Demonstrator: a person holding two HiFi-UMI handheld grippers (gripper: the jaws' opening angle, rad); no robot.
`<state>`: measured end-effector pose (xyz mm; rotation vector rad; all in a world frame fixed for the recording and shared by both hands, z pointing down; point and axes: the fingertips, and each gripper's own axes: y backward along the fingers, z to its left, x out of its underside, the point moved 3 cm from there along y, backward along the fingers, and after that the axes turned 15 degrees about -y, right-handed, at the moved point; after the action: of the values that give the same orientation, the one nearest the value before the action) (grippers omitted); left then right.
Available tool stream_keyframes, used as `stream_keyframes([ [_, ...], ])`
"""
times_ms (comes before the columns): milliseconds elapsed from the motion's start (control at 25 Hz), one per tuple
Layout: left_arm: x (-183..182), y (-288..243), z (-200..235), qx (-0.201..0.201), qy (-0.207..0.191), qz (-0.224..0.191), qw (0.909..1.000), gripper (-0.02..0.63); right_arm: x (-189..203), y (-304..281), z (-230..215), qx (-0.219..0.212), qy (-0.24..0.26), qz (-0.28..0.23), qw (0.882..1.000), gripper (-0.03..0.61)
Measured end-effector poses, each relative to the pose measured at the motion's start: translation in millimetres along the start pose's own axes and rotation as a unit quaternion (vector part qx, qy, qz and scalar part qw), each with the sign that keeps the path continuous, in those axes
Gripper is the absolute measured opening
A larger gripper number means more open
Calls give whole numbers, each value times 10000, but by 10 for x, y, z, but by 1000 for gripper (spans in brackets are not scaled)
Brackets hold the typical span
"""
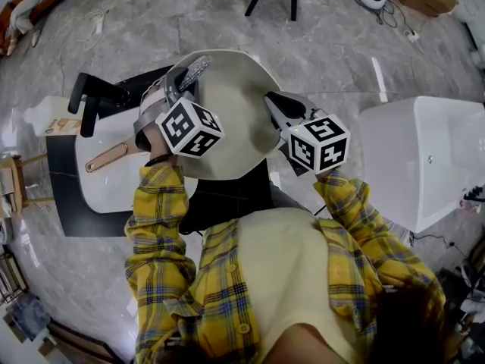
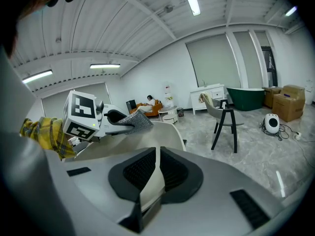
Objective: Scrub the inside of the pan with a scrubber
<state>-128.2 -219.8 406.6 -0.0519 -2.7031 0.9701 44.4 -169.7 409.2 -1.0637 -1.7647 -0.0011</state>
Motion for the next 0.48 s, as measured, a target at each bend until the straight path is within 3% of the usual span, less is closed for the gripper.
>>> stream_keyframes([
  [240,-19,-169,-267,594,300,-171,9976,86,5,-9,2,-2,4,-3,10000,18],
  [480,-113,-247,-492,1000,269,-284,9942,86,13,-20,5,-4,-13,-19,10000,18],
])
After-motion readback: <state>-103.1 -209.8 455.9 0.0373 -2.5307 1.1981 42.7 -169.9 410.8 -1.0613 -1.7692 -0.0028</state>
